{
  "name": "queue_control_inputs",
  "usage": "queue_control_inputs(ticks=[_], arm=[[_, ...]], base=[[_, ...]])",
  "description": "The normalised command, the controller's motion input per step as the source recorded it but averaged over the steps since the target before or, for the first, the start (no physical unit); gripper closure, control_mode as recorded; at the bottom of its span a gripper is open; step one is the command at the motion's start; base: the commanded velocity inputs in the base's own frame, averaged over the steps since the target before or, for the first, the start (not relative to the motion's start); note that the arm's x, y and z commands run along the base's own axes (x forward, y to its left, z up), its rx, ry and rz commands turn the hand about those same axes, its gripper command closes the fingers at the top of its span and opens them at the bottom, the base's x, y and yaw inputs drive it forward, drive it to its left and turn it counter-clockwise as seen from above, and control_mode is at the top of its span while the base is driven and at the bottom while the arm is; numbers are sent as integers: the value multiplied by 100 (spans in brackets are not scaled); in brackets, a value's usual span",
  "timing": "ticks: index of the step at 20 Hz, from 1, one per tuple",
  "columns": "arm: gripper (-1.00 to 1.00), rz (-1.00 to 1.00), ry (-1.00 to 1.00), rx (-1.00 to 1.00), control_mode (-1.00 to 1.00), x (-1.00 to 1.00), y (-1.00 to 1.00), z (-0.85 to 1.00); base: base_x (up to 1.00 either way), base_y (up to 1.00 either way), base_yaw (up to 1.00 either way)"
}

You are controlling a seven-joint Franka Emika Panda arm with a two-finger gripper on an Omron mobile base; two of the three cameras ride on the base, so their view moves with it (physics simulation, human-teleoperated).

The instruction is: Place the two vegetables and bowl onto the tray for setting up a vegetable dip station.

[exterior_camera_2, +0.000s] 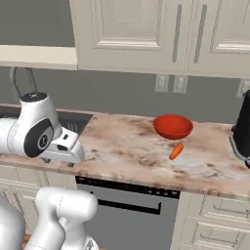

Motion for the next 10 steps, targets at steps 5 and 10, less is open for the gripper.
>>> queue_control_inputs(ticks=[5,10], arm=[[-100,0,0,0,100,0,0,0],[-100,0,0,0,100,0,0,0]], base=[[11,-95,0],[20,-71,0]])
